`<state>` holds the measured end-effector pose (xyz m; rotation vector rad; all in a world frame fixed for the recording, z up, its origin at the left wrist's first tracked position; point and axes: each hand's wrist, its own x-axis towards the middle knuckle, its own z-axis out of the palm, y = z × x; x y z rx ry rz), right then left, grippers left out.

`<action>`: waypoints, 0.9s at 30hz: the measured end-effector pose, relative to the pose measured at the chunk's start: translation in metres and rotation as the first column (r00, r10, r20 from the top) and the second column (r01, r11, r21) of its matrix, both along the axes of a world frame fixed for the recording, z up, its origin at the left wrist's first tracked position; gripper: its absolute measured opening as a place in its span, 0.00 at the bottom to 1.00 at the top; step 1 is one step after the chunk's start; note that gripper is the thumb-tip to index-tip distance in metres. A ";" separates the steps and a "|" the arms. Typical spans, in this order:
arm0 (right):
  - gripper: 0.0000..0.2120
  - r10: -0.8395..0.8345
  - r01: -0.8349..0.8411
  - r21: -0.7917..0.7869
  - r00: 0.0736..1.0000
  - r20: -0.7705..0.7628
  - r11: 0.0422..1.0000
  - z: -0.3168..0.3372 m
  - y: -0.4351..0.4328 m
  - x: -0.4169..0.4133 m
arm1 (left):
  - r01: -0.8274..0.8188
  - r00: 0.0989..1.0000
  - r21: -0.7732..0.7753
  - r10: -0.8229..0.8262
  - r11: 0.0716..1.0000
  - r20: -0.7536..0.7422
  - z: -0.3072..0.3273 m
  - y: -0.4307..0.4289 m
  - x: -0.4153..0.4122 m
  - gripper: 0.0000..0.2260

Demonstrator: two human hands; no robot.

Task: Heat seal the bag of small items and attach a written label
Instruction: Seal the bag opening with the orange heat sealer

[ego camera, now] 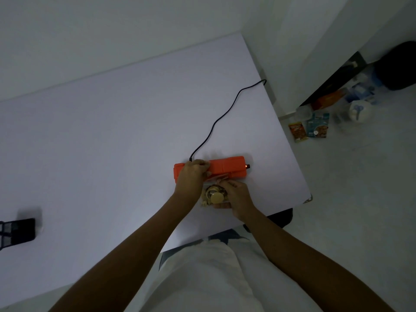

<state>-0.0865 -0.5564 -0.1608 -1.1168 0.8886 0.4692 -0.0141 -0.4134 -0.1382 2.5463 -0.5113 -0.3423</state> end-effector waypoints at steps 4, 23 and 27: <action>0.11 0.004 -0.004 -0.001 1.000 0.004 1.000 0.001 -0.001 0.001 | -0.003 1.000 -0.013 0.003 1.000 -0.002 0.001 -0.001 0.001 0.09; 0.10 -0.004 0.004 -0.005 1.000 -0.005 1.000 0.001 0.001 0.000 | -0.020 1.000 0.011 0.020 1.000 0.006 0.003 -0.001 0.000 0.08; 0.11 0.001 -0.001 -0.017 1.000 -0.001 1.000 0.000 0.000 -0.001 | -0.024 1.000 -0.006 0.024 1.000 0.004 0.001 -0.001 -0.001 0.08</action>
